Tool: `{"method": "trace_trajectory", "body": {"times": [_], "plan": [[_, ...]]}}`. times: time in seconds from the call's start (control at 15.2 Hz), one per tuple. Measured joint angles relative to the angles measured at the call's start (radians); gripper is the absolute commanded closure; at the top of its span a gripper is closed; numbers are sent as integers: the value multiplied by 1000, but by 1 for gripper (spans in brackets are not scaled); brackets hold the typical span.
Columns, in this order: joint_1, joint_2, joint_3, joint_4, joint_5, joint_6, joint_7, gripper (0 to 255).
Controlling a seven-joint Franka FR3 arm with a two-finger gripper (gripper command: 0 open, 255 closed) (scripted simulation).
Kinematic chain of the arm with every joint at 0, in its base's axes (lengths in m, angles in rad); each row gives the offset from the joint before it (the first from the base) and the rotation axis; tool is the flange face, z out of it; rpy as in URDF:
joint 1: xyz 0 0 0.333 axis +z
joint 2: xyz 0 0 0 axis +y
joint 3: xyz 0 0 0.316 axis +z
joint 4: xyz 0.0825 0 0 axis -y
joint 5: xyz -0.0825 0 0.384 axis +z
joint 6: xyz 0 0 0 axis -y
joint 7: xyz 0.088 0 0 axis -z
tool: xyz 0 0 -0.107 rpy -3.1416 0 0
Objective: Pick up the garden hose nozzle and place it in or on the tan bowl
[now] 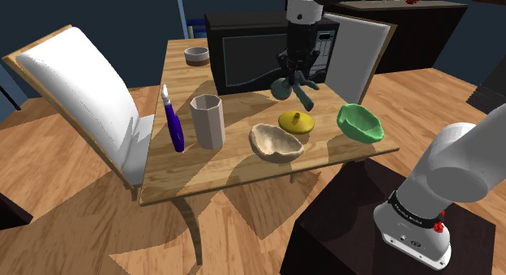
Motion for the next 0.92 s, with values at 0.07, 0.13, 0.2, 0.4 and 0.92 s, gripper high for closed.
{"method": "trace_trajectory", "body": {"times": [0.07, 0.13, 0.2, 0.4, 0.92], "plan": [[10, -4, 17, 6, 6, -10, 25, 255], [18, -7, 30, 10, 11, -17, 45, 255], [26, 1, 46, 29, 15, -26, 68, 255], [53, -3, 94, 34, 32, -34, 140, 255], [75, 20, 141, -20, 43, 44, 203, 255]]}}
